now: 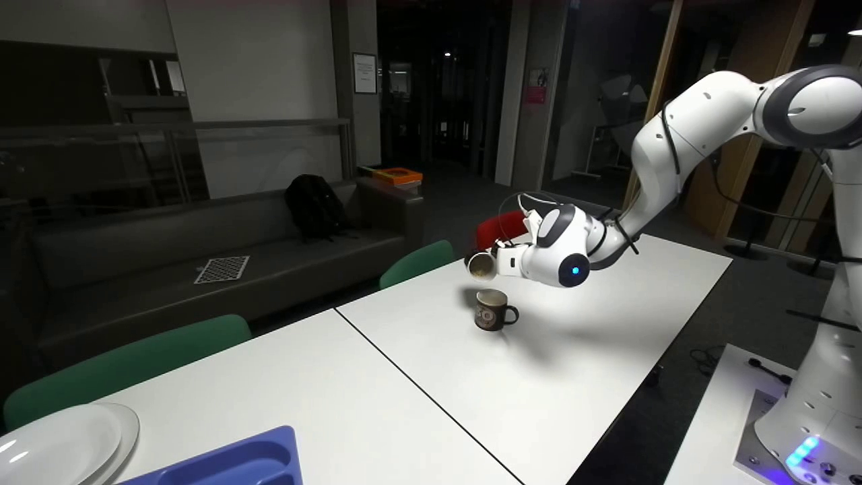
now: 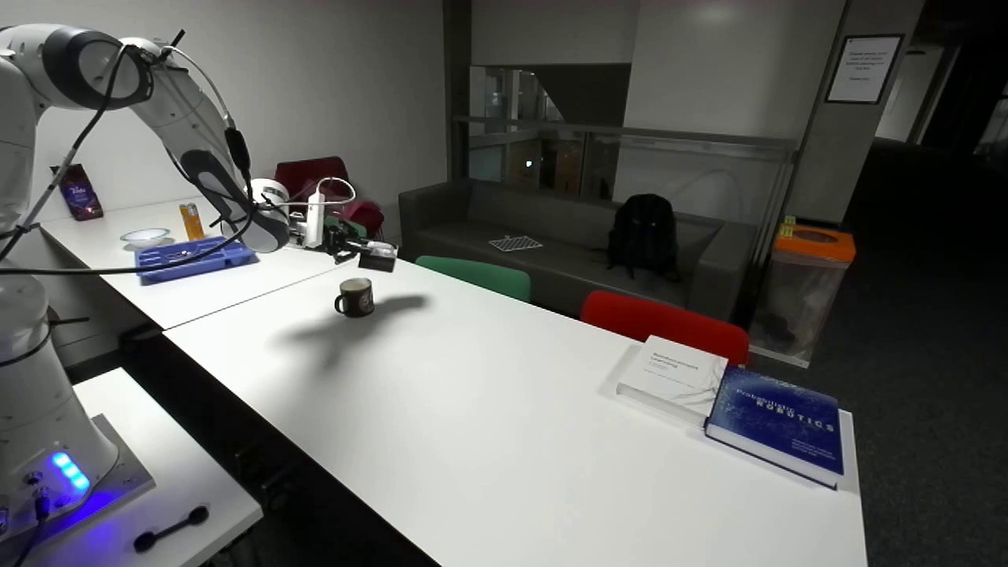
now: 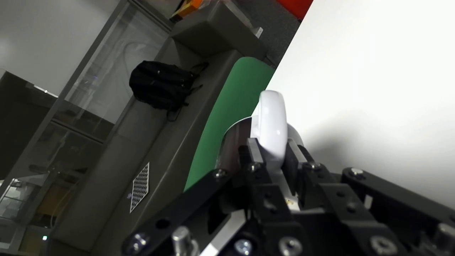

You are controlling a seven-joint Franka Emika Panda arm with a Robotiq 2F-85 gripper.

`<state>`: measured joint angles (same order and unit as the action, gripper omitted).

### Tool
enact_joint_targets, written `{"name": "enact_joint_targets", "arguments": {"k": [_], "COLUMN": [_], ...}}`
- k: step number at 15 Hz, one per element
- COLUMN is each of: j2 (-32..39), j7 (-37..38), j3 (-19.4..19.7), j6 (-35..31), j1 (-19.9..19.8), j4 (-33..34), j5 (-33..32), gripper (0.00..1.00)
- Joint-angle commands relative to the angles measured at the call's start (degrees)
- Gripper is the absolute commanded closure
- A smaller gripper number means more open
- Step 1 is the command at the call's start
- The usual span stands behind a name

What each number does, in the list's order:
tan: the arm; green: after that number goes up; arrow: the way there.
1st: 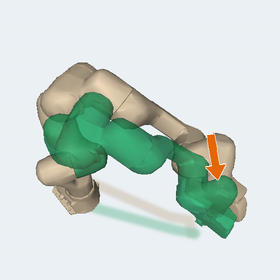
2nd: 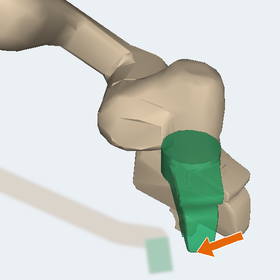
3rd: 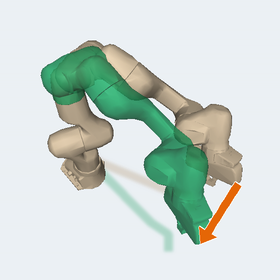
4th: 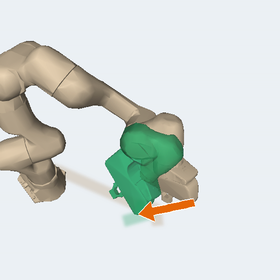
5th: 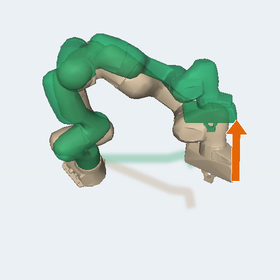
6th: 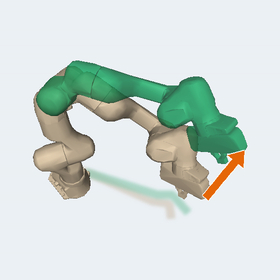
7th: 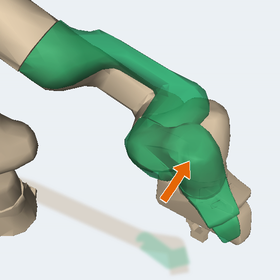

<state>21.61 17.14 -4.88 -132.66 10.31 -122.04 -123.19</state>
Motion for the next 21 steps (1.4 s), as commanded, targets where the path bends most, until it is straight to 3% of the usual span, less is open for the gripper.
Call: {"name": "enact_joint_targets", "arguments": {"k": [1,8,9,17,18,21], "j2": [-3.40,-3.82,-0.04,-0.16,-0.16,0.76], "j7": [-0.34,1.12,-0.38,-0.33,-0.33,-0.85], "j3": [-1.38,-1.33,-1.81,-1.85,-1.85,-2.00], "j6": [2.72,1.31,0.48,0.43,0.43,0.25], "j1": [-1.64,-3.47,-3.26,-3.74,-3.74,-3.78], "j4": [-2.63,-2.68,-0.55,-0.54,-0.54,-0.44], "j5": [-3.32,-3.65,-1.85,-1.83,-1.83,-1.51], "gripper": [0.95,0.95,0.80,0.80,0.95,0.95]}}
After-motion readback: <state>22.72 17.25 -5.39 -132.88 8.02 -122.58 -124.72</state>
